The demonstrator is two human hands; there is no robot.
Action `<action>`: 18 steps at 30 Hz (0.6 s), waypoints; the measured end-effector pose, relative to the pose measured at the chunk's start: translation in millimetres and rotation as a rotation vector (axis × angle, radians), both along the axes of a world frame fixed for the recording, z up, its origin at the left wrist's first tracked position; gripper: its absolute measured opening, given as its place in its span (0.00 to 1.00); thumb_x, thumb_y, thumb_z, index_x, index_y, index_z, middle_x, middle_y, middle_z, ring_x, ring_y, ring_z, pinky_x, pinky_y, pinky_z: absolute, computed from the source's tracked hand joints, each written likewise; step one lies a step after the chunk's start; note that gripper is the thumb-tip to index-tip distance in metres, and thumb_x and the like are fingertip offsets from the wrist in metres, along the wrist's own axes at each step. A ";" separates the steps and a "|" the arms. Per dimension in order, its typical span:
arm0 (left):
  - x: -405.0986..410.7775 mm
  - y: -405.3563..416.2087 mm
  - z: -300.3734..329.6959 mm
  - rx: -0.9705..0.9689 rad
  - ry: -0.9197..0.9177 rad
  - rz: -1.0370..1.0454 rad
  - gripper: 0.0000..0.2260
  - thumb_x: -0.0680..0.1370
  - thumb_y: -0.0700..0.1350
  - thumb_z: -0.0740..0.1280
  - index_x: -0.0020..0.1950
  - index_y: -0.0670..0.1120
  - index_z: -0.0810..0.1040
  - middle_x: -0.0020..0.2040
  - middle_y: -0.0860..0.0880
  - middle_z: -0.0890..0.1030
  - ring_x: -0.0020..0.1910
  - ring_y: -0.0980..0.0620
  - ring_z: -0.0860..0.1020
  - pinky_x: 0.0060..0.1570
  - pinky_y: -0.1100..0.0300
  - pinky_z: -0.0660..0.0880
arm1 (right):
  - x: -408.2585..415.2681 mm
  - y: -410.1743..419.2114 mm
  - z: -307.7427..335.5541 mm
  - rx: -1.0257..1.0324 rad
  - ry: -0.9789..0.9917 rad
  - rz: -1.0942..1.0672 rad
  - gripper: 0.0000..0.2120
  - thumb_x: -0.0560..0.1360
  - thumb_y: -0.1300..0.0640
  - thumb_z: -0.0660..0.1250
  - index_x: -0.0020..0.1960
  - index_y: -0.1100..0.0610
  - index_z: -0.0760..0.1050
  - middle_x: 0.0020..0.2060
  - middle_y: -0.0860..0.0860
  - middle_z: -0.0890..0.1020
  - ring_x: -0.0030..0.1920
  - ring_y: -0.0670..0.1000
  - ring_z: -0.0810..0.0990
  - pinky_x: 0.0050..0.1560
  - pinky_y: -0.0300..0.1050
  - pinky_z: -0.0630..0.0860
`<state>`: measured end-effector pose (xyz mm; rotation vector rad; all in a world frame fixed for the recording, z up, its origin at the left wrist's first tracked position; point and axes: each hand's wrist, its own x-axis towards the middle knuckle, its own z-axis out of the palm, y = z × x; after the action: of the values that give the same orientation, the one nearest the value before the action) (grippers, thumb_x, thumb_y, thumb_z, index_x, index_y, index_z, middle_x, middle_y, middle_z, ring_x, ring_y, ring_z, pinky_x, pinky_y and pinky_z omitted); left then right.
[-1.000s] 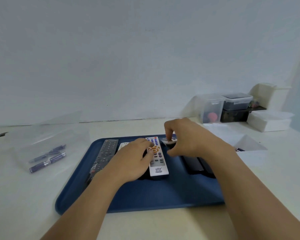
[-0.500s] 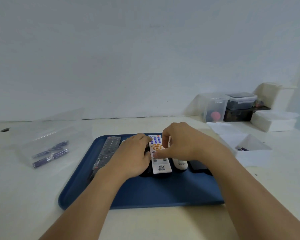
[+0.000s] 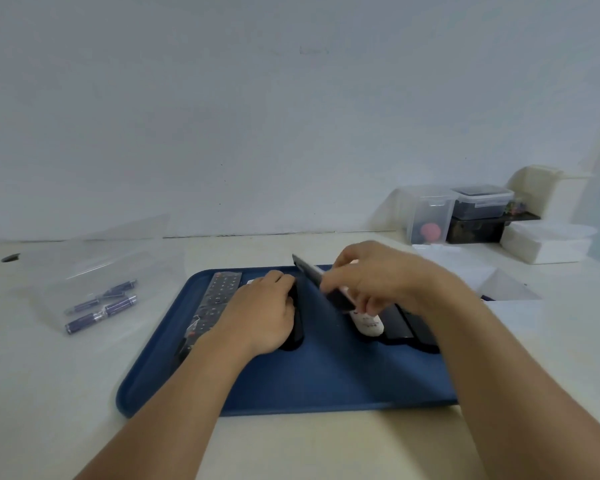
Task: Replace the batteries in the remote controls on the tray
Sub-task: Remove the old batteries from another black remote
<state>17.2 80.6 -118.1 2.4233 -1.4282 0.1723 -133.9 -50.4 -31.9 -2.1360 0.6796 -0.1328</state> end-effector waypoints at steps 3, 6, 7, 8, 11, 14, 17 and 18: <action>-4.9 -1.8 3.0 -0.077 0.006 0.031 0.16 0.84 0.46 0.56 0.71 0.47 0.72 0.68 0.49 0.74 0.66 0.46 0.73 0.65 0.50 0.71 | -8.6 -23.6 7.8 0.410 -0.208 0.069 0.15 0.76 0.57 0.68 0.60 0.62 0.76 0.36 0.59 0.84 0.26 0.48 0.70 0.21 0.35 0.64; -14.7 -3.4 21.3 -0.559 0.311 0.142 0.15 0.82 0.49 0.58 0.67 0.49 0.75 0.65 0.49 0.76 0.67 0.46 0.74 0.66 0.50 0.71 | -8.1 -33.3 6.8 0.684 -0.290 0.199 0.20 0.77 0.53 0.62 0.66 0.61 0.73 0.43 0.62 0.83 0.28 0.47 0.62 0.19 0.34 0.61; -18.2 -1.2 32.2 -0.784 0.533 0.134 0.13 0.80 0.49 0.59 0.60 0.50 0.78 0.60 0.49 0.78 0.64 0.45 0.76 0.63 0.47 0.74 | -5.6 -34.6 6.3 0.743 -0.313 0.225 0.20 0.77 0.51 0.61 0.66 0.60 0.73 0.42 0.60 0.82 0.29 0.47 0.61 0.19 0.34 0.60; -20.3 2.5 41.9 -0.986 0.808 0.079 0.10 0.78 0.47 0.59 0.54 0.50 0.78 0.55 0.48 0.79 0.63 0.42 0.78 0.59 0.45 0.77 | -3.1 -36.2 4.4 0.795 -0.347 0.227 0.19 0.76 0.50 0.61 0.63 0.59 0.74 0.39 0.58 0.80 0.29 0.47 0.60 0.19 0.33 0.58; -22.8 18.9 61.5 -1.128 1.599 -0.309 0.11 0.73 0.48 0.61 0.49 0.44 0.78 0.54 0.42 0.80 0.60 0.32 0.81 0.46 0.46 0.82 | 1.9 -37.4 2.3 0.909 -0.492 0.071 0.11 0.77 0.46 0.63 0.48 0.55 0.75 0.30 0.53 0.71 0.29 0.46 0.58 0.21 0.34 0.52; -30.9 26.7 70.7 -0.880 1.835 -0.476 0.25 0.74 0.57 0.61 0.61 0.40 0.81 0.59 0.40 0.82 0.53 0.34 0.83 0.36 0.51 0.83 | 4.0 -41.7 -1.2 0.866 -0.594 -0.109 0.14 0.75 0.47 0.70 0.38 0.52 0.70 0.26 0.49 0.67 0.25 0.45 0.60 0.21 0.35 0.51; -37.1 25.8 72.9 -0.679 1.815 -0.355 0.29 0.75 0.62 0.62 0.52 0.37 0.84 0.50 0.36 0.84 0.39 0.37 0.85 0.26 0.55 0.80 | 9.0 -42.5 -7.5 0.736 -0.577 -0.114 0.17 0.73 0.48 0.74 0.36 0.51 0.67 0.26 0.49 0.63 0.24 0.45 0.57 0.20 0.36 0.51; -39.3 24.4 72.6 -0.594 1.754 -0.332 0.26 0.75 0.62 0.63 0.51 0.38 0.82 0.47 0.37 0.83 0.37 0.37 0.84 0.28 0.56 0.80 | 11.1 -40.1 -9.1 0.643 -0.553 -0.083 0.17 0.72 0.48 0.75 0.36 0.51 0.68 0.28 0.50 0.63 0.25 0.45 0.58 0.21 0.37 0.52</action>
<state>-22.2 104.9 -45.5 0.9663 -0.6222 -1.1136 -122.8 -90.4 -41.0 -1.3641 0.4029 -0.4634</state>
